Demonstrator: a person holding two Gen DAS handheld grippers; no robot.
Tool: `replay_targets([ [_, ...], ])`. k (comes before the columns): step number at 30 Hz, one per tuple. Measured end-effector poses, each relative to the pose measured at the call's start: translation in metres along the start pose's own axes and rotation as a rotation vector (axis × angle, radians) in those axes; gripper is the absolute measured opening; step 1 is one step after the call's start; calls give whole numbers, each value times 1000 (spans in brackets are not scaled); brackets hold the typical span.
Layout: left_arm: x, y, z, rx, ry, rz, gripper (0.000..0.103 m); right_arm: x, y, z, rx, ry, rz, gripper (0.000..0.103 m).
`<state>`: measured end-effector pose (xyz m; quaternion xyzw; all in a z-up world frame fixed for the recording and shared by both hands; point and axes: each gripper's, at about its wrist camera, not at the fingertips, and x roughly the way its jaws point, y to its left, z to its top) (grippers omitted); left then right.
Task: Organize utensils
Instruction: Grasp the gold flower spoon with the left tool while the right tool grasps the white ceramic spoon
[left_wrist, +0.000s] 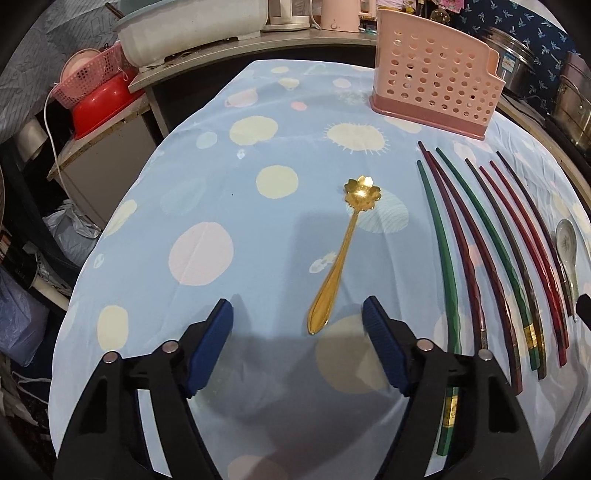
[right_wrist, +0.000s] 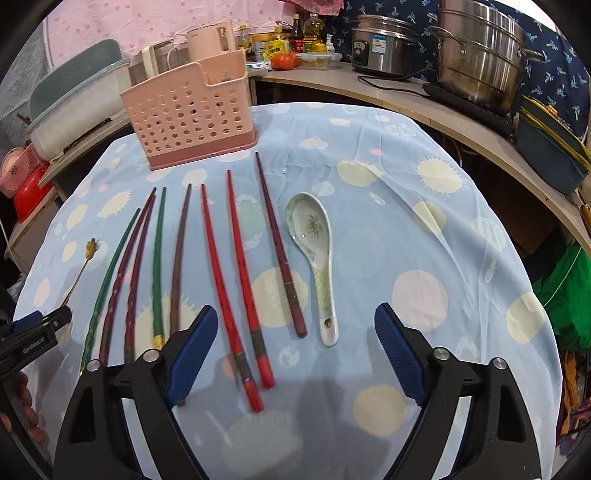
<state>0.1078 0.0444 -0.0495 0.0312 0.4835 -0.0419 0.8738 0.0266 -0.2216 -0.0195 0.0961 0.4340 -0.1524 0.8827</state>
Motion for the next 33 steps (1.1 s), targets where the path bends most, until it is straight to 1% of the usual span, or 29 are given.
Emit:
replay_targets([
  [1,0,0,1,2,1,-8,61,3,-3,2,13,6,5,73],
  [2,1,-1,2,3,1,-13,58,6,-7,3,25,11,8,71],
  [3,1,-1,3,4,2,-20,53,9,-10,5,36,16,8,68],
  [5,1,-3,4,8,2,-30,45,13,-16,8,49,24,6,60],
  [6,1,-4,4,13,4,-36,40,15,-17,9,49,28,5,53],
  [7,1,-5,4,14,7,-42,38,18,-18,10,50,35,2,47],
  [9,1,-7,5,18,11,-60,27,23,-19,11,49,47,5,41],
  [10,1,-8,5,19,13,-65,26,25,-19,12,51,51,10,37],
  [13,1,-10,4,22,16,-77,18,29,-18,12,49,58,21,31],
  [14,1,-10,4,20,18,-84,13,29,-17,13,44,55,21,30],
  [18,0,-7,5,3,31,-127,10,30,-14,15,29,50,27,21],
  [23,-1,-7,2,1,33,-138,10,31,-18,16,51,54,54,13],
  [24,-2,-7,2,3,32,-139,10,32,-19,16,52,58,56,10],
  [33,-8,-9,-3,14,33,-143,10,28,-21,9,59,62,85,8],
])
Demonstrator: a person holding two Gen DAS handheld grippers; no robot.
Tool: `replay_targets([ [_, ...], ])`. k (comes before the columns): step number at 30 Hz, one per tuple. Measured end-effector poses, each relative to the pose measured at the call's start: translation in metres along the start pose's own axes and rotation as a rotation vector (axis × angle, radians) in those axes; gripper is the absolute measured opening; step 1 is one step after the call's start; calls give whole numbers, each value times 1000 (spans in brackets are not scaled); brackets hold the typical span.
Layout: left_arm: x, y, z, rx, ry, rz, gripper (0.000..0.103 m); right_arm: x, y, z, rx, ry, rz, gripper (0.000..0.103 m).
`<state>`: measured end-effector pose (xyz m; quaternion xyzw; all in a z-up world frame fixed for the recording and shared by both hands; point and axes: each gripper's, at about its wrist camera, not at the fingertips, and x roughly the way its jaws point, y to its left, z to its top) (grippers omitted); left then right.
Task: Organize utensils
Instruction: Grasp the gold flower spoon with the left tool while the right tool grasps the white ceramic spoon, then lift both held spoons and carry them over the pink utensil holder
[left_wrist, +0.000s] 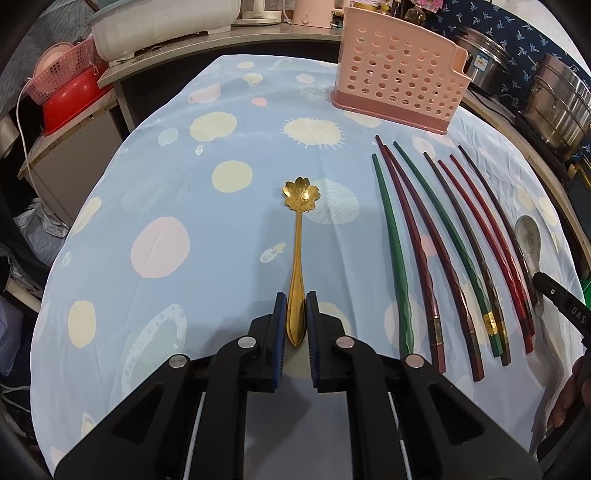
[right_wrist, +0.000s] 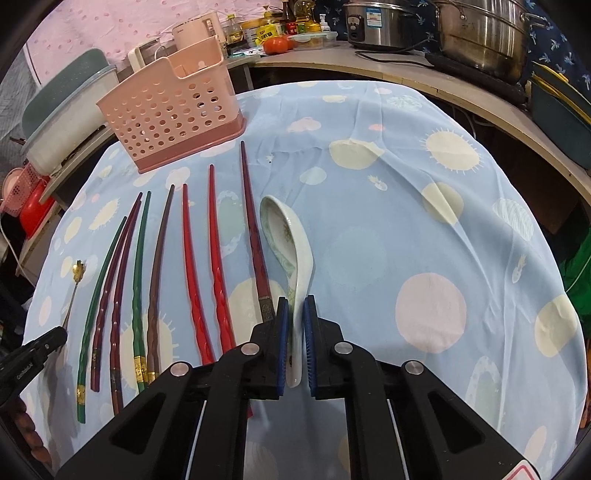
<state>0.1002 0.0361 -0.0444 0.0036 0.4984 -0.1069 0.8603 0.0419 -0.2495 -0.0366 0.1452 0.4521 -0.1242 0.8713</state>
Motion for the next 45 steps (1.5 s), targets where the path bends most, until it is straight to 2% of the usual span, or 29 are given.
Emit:
replay_targets([
  [8,-7,-1,-10,1,-2,2,10,-6,-4,-10,17,4,7,8],
  [10,-8,-1,-12,0,-1,0,10,-9,-4,-15,16,3,5,12],
  [14,-12,-2,-18,-1,0,-3,11,-15,-4,-24,16,9,9,13],
  [18,-16,-2,-22,1,-1,-7,11,-21,-7,-32,32,25,22,24],
  [23,-16,-4,-25,6,-2,-1,11,-26,-5,-44,22,34,28,27],
  [26,-15,-4,-26,7,-4,2,11,-26,0,-46,-8,31,12,24],
  [28,-16,-3,-27,6,-7,-4,11,-26,0,-47,-13,30,14,13],
  [29,-16,-2,-27,3,-7,-10,10,-25,0,-47,-11,30,17,11],
  [38,-26,3,-30,-10,-2,-46,10,-39,1,-45,-14,3,30,8],
  [45,-46,5,-29,-15,-32,-52,10,-66,3,-35,-11,-48,44,7],
])
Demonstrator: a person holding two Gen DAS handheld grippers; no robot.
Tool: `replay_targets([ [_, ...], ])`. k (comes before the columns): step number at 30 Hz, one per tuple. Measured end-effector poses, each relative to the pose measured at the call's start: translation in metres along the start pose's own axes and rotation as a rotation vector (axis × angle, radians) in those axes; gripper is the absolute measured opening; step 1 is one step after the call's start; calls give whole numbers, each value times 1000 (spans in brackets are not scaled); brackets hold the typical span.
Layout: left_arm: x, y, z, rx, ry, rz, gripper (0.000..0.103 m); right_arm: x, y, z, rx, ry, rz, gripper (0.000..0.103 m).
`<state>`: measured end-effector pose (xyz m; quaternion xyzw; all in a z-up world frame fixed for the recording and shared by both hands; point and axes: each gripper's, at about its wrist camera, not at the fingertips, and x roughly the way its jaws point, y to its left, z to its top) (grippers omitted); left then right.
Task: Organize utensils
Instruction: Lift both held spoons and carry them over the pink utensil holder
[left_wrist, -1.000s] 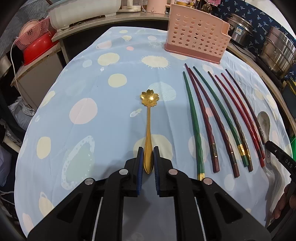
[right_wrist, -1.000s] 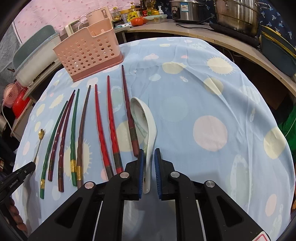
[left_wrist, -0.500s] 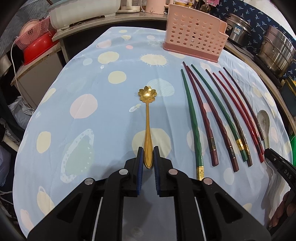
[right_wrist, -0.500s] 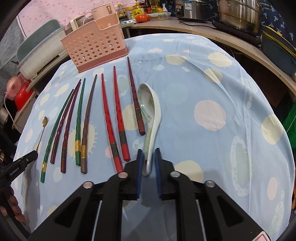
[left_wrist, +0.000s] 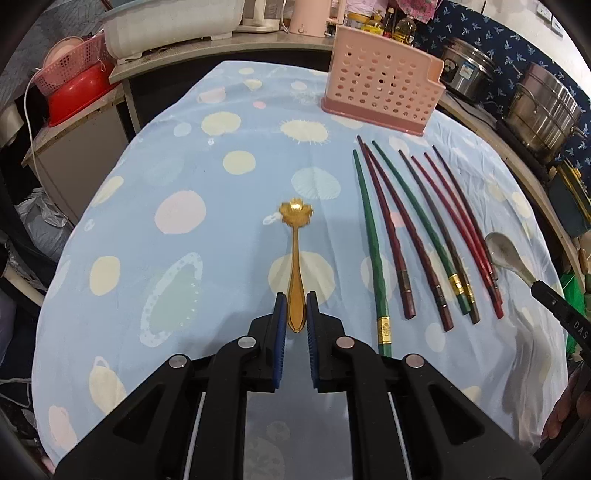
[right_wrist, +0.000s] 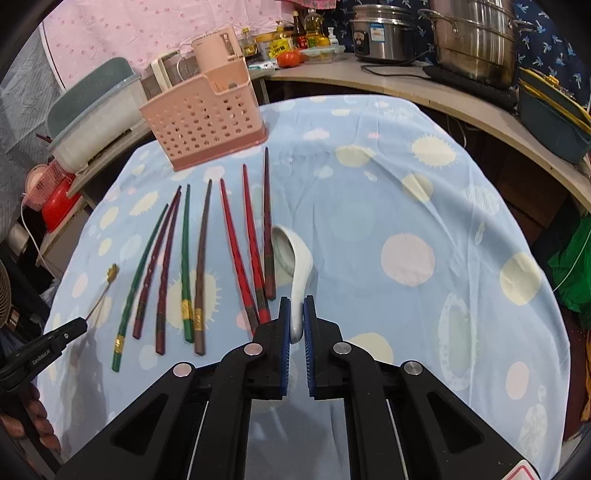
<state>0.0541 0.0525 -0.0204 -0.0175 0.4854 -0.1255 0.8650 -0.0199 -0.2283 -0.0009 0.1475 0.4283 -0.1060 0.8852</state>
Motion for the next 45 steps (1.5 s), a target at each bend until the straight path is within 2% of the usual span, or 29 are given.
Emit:
replay_targets([
  [10,-38,-3,32,-3,-99,-12,9,-27,4,33,5,-80,34,7],
  [11,-40,-4,36,-2,-108,-11,8,-28,5,36,3,-87,37,7],
  [12,-43,-5,41,-1,-119,-13,1,-29,7,40,-1,-93,40,7],
  [23,-48,-19,90,32,-157,-24,1,-33,21,80,-29,-143,79,6],
  [29,-60,-33,138,84,-204,-17,1,-35,31,128,-60,-194,100,6],
  [33,-67,-43,182,115,-251,-12,1,-35,42,168,-97,-245,101,6],
  [40,-75,-55,256,123,-339,-17,1,-24,63,239,-128,-311,110,6],
  [45,-68,-67,298,135,-375,-28,1,-5,78,277,-144,-334,103,6],
])
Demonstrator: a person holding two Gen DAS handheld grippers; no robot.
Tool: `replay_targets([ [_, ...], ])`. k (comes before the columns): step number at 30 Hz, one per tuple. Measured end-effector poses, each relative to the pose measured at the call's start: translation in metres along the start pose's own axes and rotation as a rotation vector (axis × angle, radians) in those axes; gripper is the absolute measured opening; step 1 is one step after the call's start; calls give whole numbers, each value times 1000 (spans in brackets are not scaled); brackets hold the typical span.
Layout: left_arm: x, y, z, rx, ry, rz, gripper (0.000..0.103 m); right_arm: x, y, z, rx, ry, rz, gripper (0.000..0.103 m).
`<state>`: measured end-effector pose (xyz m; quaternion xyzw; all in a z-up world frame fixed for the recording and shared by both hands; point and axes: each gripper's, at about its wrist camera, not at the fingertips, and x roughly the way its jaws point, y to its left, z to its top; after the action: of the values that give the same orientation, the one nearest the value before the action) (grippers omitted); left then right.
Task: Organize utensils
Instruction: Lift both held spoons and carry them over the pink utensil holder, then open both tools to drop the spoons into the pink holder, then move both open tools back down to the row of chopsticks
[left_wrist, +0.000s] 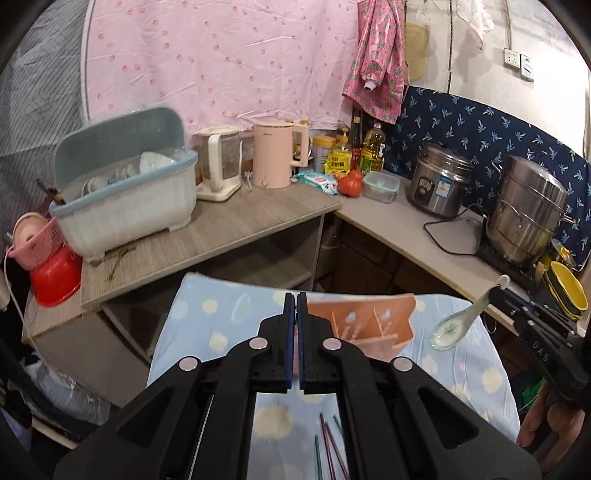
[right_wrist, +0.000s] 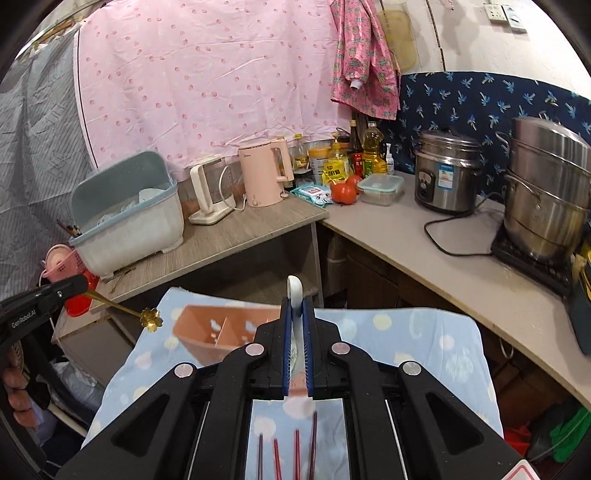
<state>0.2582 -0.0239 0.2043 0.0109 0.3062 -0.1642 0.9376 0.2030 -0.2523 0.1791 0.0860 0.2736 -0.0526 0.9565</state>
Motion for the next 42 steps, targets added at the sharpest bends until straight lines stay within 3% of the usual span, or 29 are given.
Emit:
replay_targets([
  [6,45,-8,13,11,43,6,1,47,7,7,-16,36,-3,6],
  [19,118,-4,-14,-12,182,9,2,110,4,-21,-2,159,-3,8],
  [20,120,-4,-16,-14,184,16,3,110,4,-22,0,156,-3,10],
  [22,122,-2,-18,-20,184,45,18,109,3,-24,-3,147,-16,28],
  [23,122,0,-19,-24,180,55,29,108,3,-25,-3,139,-21,32],
  [24,121,1,-20,-29,176,63,33,106,3,-25,-4,130,-26,37],
  [35,90,12,-40,-55,168,78,33,63,1,-49,-14,113,-49,38],
  [42,57,9,-82,-50,190,76,34,21,-3,-92,-19,138,-71,38],
])
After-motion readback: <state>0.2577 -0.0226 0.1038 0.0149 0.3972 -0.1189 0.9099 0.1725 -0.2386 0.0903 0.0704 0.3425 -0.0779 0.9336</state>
